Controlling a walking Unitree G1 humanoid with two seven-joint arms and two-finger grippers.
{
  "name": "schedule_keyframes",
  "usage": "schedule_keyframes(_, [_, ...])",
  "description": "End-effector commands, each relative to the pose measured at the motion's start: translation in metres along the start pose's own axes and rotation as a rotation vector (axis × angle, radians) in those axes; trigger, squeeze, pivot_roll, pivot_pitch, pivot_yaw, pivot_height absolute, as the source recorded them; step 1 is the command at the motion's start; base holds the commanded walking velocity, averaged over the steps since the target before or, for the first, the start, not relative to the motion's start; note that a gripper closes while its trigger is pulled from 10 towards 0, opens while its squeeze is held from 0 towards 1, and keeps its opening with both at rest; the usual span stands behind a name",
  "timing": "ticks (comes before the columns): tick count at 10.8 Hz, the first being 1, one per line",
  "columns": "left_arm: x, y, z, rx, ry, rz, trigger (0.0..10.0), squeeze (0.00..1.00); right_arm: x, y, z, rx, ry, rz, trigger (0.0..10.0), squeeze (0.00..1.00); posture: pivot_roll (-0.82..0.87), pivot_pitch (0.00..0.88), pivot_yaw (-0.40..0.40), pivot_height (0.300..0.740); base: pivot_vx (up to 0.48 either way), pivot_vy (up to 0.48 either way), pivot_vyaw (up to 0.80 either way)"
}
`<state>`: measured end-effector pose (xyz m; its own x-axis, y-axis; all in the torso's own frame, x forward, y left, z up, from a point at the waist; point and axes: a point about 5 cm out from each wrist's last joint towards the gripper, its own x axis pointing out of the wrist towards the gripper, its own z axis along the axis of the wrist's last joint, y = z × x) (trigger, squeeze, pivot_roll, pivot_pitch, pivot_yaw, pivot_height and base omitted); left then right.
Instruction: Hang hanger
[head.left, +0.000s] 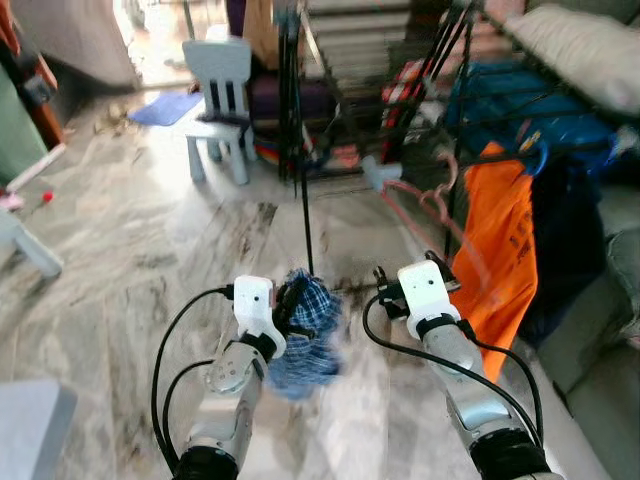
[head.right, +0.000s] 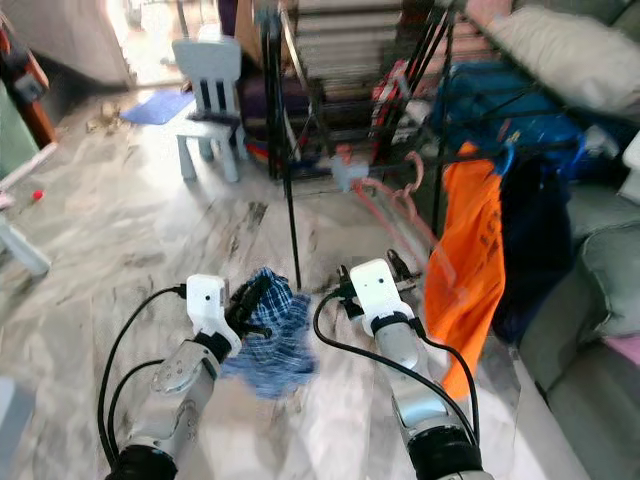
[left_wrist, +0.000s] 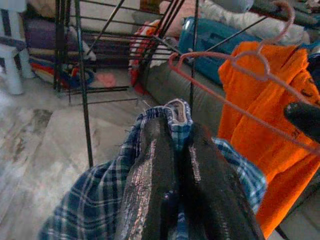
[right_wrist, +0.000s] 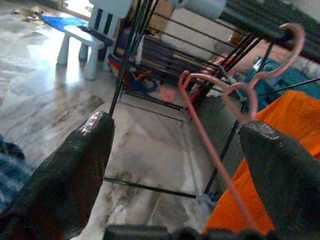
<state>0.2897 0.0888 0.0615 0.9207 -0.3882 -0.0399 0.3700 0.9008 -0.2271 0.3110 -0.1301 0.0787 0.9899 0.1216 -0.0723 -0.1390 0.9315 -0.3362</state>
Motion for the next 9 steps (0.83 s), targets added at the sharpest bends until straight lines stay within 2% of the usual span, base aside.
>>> schedule_keyframes(1, [0.0013,-0.0021,0.0031,0.005,-0.016,-0.016,10.0,0.00,0.0025,-0.0019,0.0020,0.007,0.003,-0.014,10.0,0.00,-0.07,0.012,-0.003,0.740,0.480,0.000,-0.45])
schedule_keyframes(3, [0.0011,-0.0030,0.0022,0.004,-0.012,-0.018,10.0,0.00,0.0017,-0.0029,0.0014,0.008,0.003,-0.017,10.0,0.00,-0.07,0.013,-0.004,0.740,0.480,0.000,-0.59])
schedule_keyframes(4, [0.0007,-0.0027,0.0011,0.005,-0.006,-0.016,10.0,0.00,0.0015,-0.0027,0.0014,0.006,0.003,-0.018,10.0,0.00,-0.07,0.013,-0.004,0.740,0.360,0.000,0.00])
schedule_keyframes(9, [0.0004,0.0016,-0.0004,0.002,0.003,0.016,10.0,0.00,0.0019,0.0011,-0.0014,0.012,0.017,0.004,10.0,0.00,-0.07,0.012,-0.008,0.740,0.000,0.000,0.00])
